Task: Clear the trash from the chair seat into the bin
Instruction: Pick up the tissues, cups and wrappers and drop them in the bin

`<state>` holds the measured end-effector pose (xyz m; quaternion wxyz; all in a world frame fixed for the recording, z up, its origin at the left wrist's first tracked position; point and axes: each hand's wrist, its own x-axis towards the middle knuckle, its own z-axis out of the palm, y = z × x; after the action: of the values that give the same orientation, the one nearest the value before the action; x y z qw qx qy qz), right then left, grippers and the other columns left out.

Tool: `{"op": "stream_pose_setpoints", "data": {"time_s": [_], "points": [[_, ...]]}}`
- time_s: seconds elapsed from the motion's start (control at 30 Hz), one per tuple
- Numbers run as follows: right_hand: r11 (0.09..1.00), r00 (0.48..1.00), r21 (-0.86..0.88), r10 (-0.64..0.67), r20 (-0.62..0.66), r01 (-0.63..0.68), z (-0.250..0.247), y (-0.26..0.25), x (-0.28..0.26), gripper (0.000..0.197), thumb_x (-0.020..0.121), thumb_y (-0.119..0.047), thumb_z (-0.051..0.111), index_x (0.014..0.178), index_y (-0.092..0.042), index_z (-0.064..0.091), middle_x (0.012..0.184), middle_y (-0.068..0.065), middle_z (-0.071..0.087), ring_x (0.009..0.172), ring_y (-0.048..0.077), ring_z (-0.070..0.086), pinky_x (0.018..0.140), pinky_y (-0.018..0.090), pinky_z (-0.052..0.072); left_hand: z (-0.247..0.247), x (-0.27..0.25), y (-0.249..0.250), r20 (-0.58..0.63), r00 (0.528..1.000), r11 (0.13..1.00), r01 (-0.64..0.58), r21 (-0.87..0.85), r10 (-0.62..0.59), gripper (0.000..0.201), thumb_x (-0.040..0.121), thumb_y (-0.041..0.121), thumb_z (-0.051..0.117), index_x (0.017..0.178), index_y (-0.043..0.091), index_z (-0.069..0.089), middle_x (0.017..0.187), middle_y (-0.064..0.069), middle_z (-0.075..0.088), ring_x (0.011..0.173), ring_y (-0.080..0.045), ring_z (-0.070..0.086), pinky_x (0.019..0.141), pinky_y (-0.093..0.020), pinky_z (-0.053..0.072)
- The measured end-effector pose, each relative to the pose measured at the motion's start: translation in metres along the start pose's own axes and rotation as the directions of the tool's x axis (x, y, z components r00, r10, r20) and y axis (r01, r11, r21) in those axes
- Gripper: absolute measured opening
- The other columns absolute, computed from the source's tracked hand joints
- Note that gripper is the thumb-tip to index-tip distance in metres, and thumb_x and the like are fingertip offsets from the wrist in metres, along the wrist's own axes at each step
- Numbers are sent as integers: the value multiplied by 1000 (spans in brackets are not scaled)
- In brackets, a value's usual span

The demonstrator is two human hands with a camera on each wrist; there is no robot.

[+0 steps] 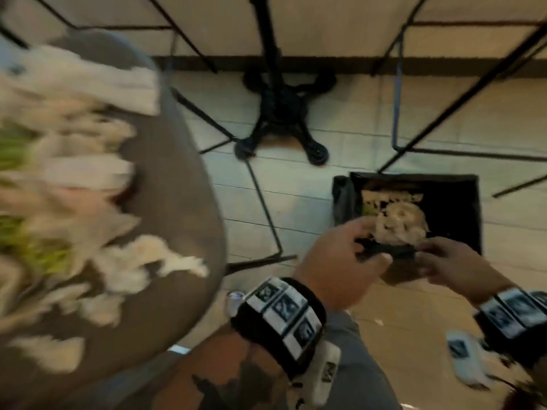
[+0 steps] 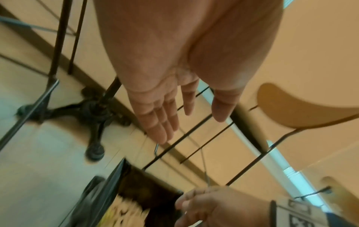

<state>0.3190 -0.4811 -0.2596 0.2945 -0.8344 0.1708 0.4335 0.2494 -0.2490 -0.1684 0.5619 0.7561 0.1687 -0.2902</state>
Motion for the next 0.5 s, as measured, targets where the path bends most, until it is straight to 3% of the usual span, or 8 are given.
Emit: {"op": "stream_pose_setpoints", "data": {"time_s": [0.07, 0.17, 0.27, 0.37, 0.43, 0.5], "points": [[981, 989, -138, -143, -19, 139, 11, -37, -50, 9, 97, -18, 66, 105, -14, 69, 92, 14, 71, 76, 22, 66, 74, 42, 54, -37, -56, 14, -40, 996, 996, -84, 17, 85, 54, 95, 36, 66, 146, 31, 47, 133, 6, 59, 117, -9, 59, 98, -36, 55], [932, 947, -183, -321, -16, 313, 29, -87, -124, 4, 93, -35, 67, 97, -34, 68, 96, 1, 73, 86, 21, 70, 83, 49, 58, -90, -131, 8, -158, 968, 980, -196, 16, 196, 45, 95, 35, 68, 138, 30, 54, 121, 10, 62, 107, -5, 60, 90, -30, 57], [858, 878, -212, -478, 3, 468, 50, -130, -183, 30, 79, -59, 60, 102, -42, 68, 89, -9, 75, 84, 15, 73, 80, 49, 60, -133, -204, -8, -266, 930, 964, -264, -8, 253, 37, 93, 34, 70, 129, 30, 60, 111, 12, 65, 101, -5, 62, 86, -33, 57], [756, 790, -248, -610, 68, 605, 80, -192, -240, 15, 89, -43, 63, 103, -41, 68, 93, -12, 74, 89, 9, 71, 81, 41, 58, -166, -259, -32, -341, 903, 955, -293, -46, 260, 34, 92, 29, 73, 125, 26, 64, 106, 11, 67, 99, -7, 64, 86, -25, 57], [693, 733, -265, -673, 96, 671, 100, -226, -266, 18, 94, -34, 62, 112, -38, 64, 103, -15, 69, 96, 3, 65, 81, 30, 53, -187, -284, -52, -419, 867, 962, -263, 76, 270, 35, 91, 31, 73, 126, 27, 64, 109, 15, 64, 104, -3, 62, 85, -15, 52], [647, 691, -276, -716, 99, 711, 120, -257, -282, 26, 94, -36, 61, 121, -38, 60, 111, -19, 64, 99, -3, 60, 78, 22, 48, -209, -300, -74, -530, 797, 955, -211, 208, 291, 36, 90, 35, 72, 125, 31, 63, 114, 18, 59, 107, 0, 58, 86, -11, 47]]}}
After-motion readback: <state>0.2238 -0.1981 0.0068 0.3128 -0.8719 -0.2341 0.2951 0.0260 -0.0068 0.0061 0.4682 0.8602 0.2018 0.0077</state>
